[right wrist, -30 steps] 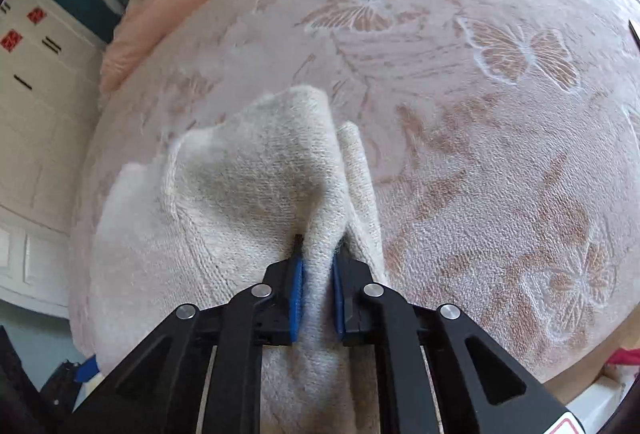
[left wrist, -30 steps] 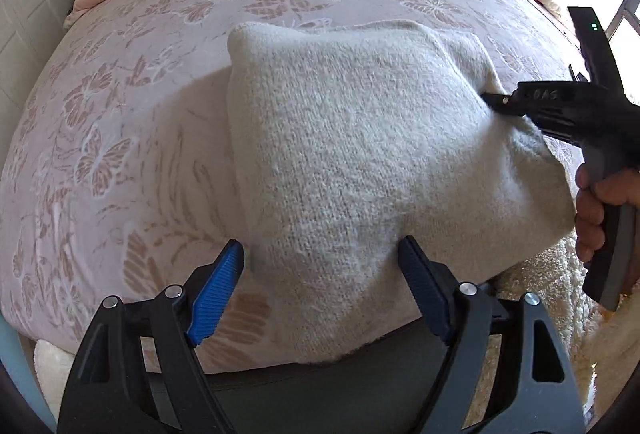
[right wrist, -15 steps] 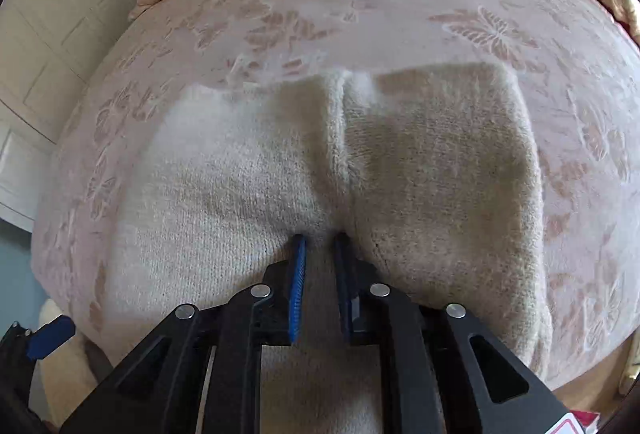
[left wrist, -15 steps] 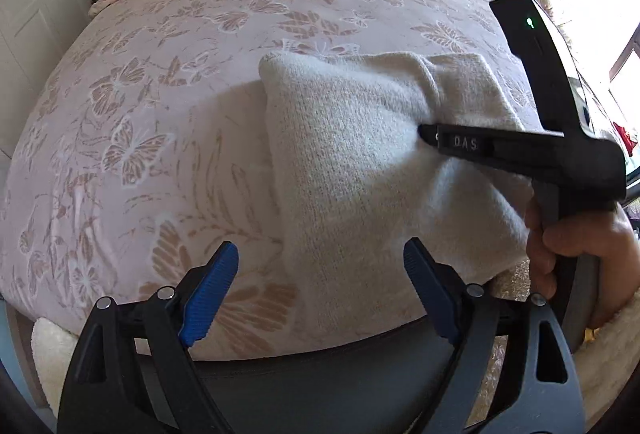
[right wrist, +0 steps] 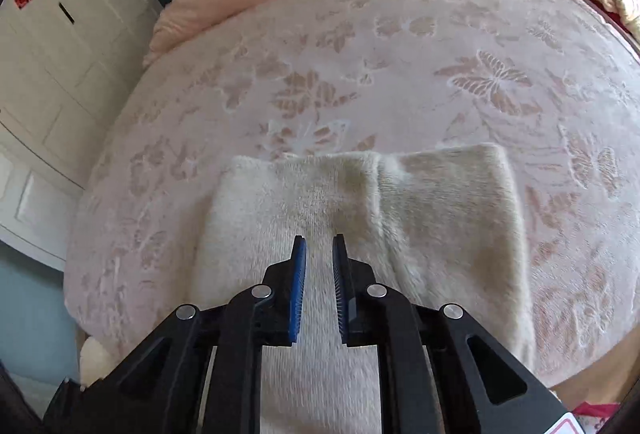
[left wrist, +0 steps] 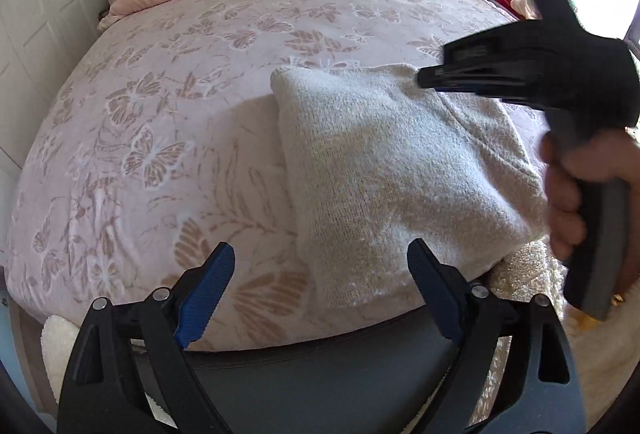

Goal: Fold small clothes
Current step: 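Grasp the folded sweater at both sides with both tools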

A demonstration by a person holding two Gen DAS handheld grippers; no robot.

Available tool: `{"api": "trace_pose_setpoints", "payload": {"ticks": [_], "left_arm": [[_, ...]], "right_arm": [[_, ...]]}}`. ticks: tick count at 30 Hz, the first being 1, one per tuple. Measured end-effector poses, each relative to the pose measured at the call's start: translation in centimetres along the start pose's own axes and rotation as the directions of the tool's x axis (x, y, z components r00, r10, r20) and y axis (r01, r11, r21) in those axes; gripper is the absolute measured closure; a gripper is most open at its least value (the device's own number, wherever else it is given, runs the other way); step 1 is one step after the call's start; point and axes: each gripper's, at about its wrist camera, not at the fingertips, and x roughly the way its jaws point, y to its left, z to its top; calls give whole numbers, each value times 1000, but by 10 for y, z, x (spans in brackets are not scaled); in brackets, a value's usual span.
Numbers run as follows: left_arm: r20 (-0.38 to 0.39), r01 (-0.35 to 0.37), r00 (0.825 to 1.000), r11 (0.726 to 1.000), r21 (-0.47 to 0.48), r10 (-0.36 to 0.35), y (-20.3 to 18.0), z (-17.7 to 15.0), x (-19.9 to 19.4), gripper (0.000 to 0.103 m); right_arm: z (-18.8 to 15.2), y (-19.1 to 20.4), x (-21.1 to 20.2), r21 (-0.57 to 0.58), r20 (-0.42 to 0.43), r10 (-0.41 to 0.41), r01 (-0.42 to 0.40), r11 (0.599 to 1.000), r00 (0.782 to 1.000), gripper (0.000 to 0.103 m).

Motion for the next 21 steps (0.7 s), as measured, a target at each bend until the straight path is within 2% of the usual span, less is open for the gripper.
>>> {"api": "trace_pose_setpoints", "payload": {"ticks": [2,4,5,7,9,12,16,19,21], "left_arm": [[-23,16,1000,1000,-11,-16,0,-2,6,17],[-41,34,999,999,-9,-34,-5,-4,11,17],[-44,39,998,999,-3,-39,-9,-5,12,17],[-52,50,997,999,8,-50,-18,-7,16,17],[-64,63,996,998,19,-61,-28,-8,18,17],[-46,52,998,997,61,-49,-36,-11,13,17],[-35,31,999,999,29,-30,-26,-11,9,16],[-38,-27,999,998,-52,25,-7,-10,6,16],[-20,-59,998,991,-117,58,11,-7,-1,16]], "right_arm": [[-32,-26,-26,69,1,0,0,998,1000,84],[-62,-50,-26,110,-53,-41,47,993,998,84],[-75,-61,-16,110,-98,-74,84,990,993,87],[-95,-85,15,120,-169,-108,130,984,980,103],[-98,-100,22,202,-158,-43,75,977,987,103],[-83,-88,0,199,-131,-57,83,977,990,103],[-76,-60,-38,136,-46,-42,48,990,998,87],[-68,-23,-45,66,-25,82,-80,995,996,87],[-60,10,-41,-6,-29,128,-128,992,991,87]]}}
